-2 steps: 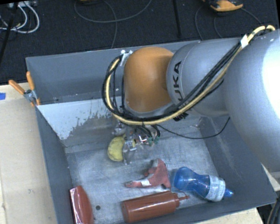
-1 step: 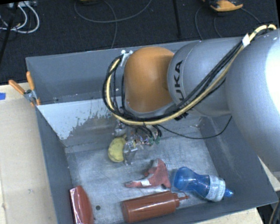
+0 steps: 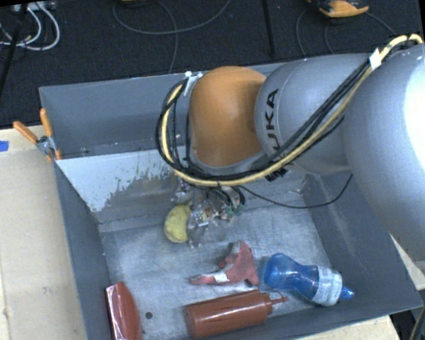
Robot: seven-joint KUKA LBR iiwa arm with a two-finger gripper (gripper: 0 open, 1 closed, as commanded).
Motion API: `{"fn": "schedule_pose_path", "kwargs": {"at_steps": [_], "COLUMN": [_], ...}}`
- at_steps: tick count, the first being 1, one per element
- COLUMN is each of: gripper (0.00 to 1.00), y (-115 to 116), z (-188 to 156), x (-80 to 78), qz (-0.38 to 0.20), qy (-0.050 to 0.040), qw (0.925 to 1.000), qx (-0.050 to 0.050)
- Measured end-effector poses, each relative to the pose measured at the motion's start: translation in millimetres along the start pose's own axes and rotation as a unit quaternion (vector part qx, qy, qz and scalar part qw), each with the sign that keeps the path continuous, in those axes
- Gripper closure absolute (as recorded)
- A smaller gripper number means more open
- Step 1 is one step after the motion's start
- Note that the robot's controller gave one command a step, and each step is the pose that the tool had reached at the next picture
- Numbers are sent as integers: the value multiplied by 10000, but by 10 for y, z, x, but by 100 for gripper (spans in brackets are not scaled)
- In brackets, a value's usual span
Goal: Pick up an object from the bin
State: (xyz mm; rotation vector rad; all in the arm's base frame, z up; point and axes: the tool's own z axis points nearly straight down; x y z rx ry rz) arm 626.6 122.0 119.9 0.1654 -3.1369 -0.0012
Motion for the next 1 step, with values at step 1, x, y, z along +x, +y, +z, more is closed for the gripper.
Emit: {"fn": "schedule_pose_path", "kwargs": {"at_steps": [1], "gripper": [100], "y": [14], "z": [-629], "x": [12], "qz": [-135], "qy": [-21], "qw": [9999], "qx": [4]}}
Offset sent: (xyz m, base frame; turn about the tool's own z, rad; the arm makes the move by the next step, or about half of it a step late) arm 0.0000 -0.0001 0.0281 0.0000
